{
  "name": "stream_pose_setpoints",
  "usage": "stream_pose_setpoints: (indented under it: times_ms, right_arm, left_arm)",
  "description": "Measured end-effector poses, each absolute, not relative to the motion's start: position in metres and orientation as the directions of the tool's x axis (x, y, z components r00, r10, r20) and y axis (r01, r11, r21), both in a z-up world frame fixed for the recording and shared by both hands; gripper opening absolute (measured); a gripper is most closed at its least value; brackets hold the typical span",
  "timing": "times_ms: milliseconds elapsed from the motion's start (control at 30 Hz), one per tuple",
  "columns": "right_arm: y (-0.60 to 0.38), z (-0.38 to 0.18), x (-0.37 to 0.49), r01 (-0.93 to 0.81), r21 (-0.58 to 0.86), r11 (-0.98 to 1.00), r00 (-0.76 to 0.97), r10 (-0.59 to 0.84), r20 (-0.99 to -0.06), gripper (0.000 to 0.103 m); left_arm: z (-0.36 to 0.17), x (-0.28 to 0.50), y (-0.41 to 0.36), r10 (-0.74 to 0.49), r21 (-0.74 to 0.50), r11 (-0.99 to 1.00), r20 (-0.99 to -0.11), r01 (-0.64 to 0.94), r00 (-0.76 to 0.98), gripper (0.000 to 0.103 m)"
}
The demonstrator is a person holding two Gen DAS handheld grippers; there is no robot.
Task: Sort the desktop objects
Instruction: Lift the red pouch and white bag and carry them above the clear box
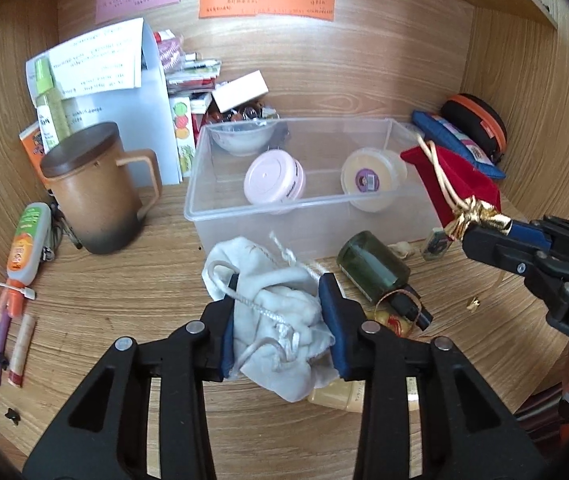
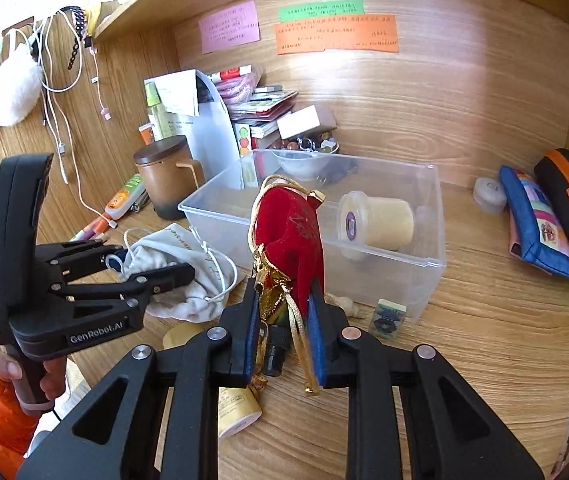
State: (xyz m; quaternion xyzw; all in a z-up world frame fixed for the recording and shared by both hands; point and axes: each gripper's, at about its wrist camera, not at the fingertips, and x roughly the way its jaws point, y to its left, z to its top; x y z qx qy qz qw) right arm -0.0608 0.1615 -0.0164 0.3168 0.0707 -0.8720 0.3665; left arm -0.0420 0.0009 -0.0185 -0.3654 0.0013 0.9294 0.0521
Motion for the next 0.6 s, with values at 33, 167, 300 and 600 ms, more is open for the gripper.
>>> stream_pose_setpoints:
  times_ms: [33, 167, 300, 600]
  right_arm:
    - [0.162, -0.015, -0.06, 0.685, 0.11, -0.72, -0.53, -0.597, -0.603, 0.019]
    - [0.166, -0.012, -0.056, 0.686, 0.11, -0.719, -0.534, -0.601, -0.595, 0.019]
    - [0.169, -0.008, -0.052, 0.688, 0.099, -0.719, -0.541, -0.6, -0.589, 0.019]
    - [0.173, 0.003, -0.054, 0.674, 0.073, -0.735, -0.571, -0.58, -0.581, 0.019]
  left_arm:
    - [-0.016, -0.041, 0.001, 0.093, -0.033, -0.995, -0.675, -0.096, -0.732, 0.036]
    - [-0.009, -0.038, 0.0, 0.08, -0.02, -0.996, -0.661, -0.089, -0.746, 0.036]
    - [-0.001, -0.037, -0.002, 0.076, -0.018, -0.996, -0.649, -0.084, -0.757, 0.035]
    - [0.017, -0.04, -0.006, 0.068, -0.009, -0.997, -0.617, -0.079, -0.784, 0.034]
